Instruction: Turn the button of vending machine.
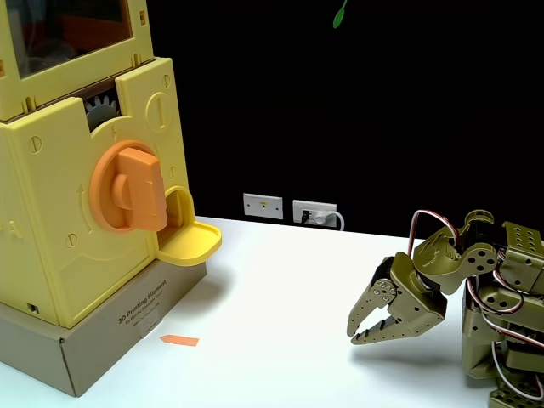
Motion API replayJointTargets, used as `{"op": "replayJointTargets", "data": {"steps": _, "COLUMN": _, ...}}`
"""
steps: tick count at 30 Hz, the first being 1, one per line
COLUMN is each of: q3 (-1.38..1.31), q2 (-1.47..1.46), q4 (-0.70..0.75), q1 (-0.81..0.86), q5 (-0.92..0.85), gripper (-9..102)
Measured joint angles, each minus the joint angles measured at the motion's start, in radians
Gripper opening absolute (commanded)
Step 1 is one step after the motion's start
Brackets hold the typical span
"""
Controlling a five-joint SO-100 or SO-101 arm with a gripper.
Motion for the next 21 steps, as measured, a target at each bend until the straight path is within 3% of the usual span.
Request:
{"op": "replayJointTargets", "data": {"steps": 4, "q3": 0.000, "q2": 0.000, "q4": 0.000, "q1": -0.077, "q5": -0.075, "gripper": -2}}
{"op": "replayJointTargets", "data": {"steps": 21, "q3": 0.000, "q2": 0.000, "q4": 0.003, "q1": -0.084, "q5": -0.120, "gripper": 1}}
